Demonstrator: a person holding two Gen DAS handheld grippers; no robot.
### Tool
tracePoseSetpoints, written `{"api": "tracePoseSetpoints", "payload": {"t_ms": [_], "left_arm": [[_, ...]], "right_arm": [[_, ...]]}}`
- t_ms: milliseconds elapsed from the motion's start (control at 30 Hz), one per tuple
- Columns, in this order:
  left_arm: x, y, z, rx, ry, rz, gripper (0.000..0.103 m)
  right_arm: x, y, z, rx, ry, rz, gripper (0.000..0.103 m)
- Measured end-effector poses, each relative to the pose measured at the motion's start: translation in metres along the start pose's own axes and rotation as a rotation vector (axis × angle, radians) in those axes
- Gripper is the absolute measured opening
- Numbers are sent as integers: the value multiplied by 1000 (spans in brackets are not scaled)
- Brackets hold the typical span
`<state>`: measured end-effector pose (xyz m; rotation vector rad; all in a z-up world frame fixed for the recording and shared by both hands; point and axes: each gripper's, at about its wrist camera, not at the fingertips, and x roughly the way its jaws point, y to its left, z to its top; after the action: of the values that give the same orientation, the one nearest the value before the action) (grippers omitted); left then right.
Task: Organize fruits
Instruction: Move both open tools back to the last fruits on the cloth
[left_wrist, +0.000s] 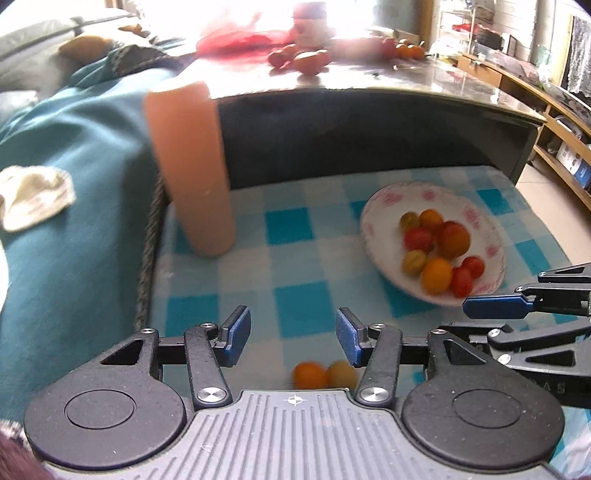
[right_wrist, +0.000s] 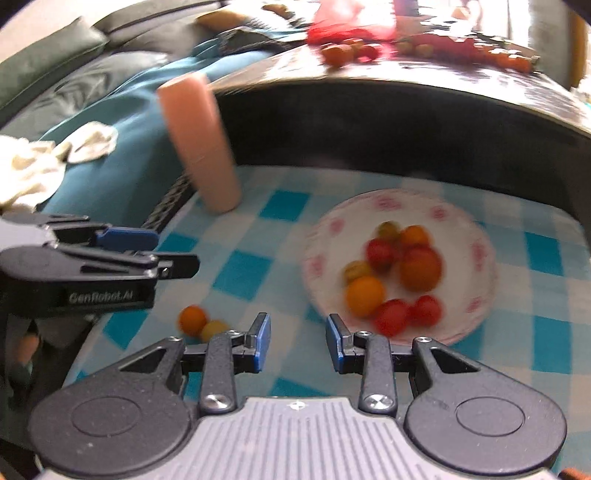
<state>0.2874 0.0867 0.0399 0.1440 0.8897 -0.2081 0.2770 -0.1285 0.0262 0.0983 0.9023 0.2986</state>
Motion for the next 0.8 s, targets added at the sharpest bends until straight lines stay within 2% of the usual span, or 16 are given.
{"api": "tracePoseSetpoints", "payload": {"t_ms": [233, 433, 600, 800], "left_arm": [[1, 16, -14, 16, 35, -9, 62], [4, 24, -16, 18, 45, -32, 63], [9, 25, -20, 42, 64, -43, 63], [14, 32, -25, 40, 85, -39, 63]], "right_arm": [[24, 30, -11, -119, 57, 69, 46], [45, 47, -14, -208, 62, 128, 46], [66, 59, -17, -272, 78, 126, 46], [81, 62, -16, -276, 70, 140, 46]]}}
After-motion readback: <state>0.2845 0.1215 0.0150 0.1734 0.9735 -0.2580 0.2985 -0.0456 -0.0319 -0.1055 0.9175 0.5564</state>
